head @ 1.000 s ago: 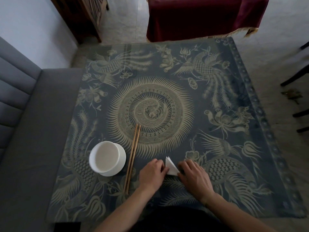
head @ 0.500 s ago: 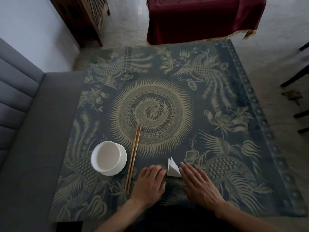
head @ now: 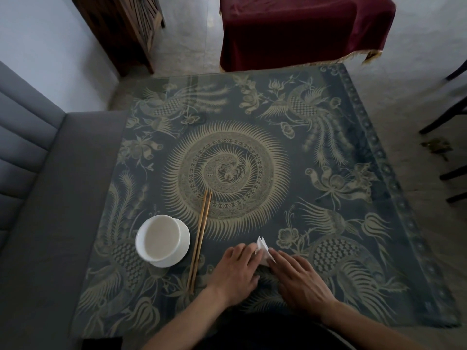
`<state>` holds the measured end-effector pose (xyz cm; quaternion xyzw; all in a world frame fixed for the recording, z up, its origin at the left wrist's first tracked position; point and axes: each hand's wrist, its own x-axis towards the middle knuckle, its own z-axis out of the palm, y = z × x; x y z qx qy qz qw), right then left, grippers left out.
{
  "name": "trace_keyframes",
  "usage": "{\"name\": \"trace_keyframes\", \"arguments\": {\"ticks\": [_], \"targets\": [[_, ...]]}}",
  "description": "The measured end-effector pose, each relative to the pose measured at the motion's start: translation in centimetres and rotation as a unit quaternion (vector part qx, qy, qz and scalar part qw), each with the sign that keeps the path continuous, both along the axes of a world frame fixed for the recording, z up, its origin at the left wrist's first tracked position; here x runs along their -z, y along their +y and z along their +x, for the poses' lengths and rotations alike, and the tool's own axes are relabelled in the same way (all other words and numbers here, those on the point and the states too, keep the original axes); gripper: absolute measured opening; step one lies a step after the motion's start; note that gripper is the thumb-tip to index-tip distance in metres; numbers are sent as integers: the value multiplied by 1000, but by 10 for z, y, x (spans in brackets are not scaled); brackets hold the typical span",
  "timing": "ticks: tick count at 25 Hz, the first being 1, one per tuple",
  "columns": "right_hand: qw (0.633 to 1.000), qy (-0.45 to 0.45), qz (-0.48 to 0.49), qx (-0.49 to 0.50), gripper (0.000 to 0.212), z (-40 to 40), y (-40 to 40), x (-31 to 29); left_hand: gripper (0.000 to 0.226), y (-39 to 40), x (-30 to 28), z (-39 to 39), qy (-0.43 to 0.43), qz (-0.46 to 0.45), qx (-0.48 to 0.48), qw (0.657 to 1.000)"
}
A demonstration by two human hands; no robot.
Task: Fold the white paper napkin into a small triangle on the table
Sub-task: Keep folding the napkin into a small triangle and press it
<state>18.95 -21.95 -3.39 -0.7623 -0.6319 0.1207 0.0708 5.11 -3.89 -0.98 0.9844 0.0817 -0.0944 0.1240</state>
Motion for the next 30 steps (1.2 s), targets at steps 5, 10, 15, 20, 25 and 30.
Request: {"name": "trace_keyframes", "arguments": {"ticks": [5, 10, 15, 20, 25, 30], "targets": [[999, -28, -21, -21, 64, 1, 0, 2, 66, 2, 7, 7, 46, 21, 39, 998], [995, -49, -50, -69, 70, 4, -9, 9, 69, 5, 15, -1, 81, 28, 47, 995], [991, -52, -98, -75, 72, 9, -14, 5, 69, 10, 17, -5, 107, 32, 52, 992], [990, -44, -106, -76, 75, 10, -14, 1, 72, -2, 15, -17, 81, 44, 108, 990], [990, -26, -119, -74, 76, 12, -14, 1, 69, -12, 13, -24, 77, 47, 73, 993], [988, -14, -136, -75, 74, 16, -14, 0, 58, 1, 9, -41, 81, 42, 32, 995]]}}
